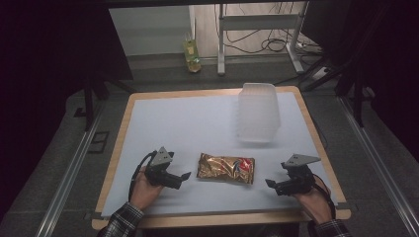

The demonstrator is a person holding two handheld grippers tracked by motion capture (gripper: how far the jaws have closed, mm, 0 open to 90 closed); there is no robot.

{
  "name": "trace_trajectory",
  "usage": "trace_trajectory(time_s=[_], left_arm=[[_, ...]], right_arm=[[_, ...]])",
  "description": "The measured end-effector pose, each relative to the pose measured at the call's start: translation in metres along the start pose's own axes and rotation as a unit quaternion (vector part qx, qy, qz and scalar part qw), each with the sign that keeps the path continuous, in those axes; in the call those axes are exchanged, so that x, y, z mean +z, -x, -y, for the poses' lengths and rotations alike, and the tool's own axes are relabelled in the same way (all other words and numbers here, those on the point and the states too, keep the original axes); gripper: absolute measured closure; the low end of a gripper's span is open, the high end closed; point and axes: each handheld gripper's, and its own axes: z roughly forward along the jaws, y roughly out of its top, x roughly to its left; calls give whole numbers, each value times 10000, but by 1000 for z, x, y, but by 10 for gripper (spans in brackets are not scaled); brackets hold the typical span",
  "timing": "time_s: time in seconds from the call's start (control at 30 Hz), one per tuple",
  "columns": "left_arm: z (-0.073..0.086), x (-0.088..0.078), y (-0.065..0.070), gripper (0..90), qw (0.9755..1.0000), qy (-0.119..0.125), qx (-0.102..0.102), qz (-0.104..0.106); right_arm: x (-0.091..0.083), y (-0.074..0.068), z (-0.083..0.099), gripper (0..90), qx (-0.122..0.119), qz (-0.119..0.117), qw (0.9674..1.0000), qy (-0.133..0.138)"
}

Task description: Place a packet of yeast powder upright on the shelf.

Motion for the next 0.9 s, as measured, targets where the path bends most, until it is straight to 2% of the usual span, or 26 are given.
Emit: trace_trajectory(time_s=[0.2,0.5,0.9], left_arm=[[2,0,-6,9,9998,101,-162,-35],[0,5,-2,7,10000,-22,-73,11],[-4,5,-1,9,9996,-77,-246,120]], right_arm=[[3,0,1,48,-137,-41,9999,50],[7,0,1,44,-294,-18,9995,-69],[7,0,2,40,-282,2,9996,-89]])
